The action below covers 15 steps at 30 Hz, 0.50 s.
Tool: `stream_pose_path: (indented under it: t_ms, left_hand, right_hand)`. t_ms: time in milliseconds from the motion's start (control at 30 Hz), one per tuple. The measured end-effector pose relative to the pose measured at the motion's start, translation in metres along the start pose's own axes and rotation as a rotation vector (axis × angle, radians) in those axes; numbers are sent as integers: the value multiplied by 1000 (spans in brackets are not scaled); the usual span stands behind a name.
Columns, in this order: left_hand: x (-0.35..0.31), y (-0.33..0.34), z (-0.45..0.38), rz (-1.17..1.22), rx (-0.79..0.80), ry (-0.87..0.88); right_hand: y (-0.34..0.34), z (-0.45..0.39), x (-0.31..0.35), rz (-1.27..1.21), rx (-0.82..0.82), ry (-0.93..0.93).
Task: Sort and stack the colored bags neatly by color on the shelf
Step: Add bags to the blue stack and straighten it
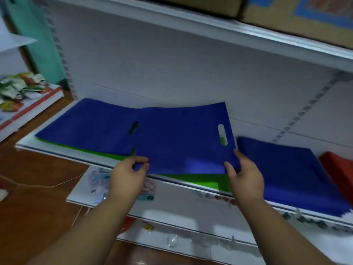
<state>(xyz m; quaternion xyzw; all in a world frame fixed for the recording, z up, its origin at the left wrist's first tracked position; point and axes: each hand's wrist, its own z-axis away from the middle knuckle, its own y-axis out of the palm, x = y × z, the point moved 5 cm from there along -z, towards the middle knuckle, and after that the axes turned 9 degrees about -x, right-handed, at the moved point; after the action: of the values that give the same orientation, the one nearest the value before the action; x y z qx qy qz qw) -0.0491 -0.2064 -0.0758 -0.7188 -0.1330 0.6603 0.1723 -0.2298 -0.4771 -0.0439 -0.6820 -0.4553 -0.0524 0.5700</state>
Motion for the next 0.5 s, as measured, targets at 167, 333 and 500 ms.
stream_pose_path:
  t_ms: [167,333,500]
  left_hand:
    - [-58,88,51,-105,82,190]
    - [-108,178,132,-207,136,362]
    - [-141,247,189,-336,144,513]
  right_hand:
    - [-70,-19,-99,87,-33,73]
    - [-141,-42,-207,193,-5,101]
    - [-185,-67,-283,308,55,21]
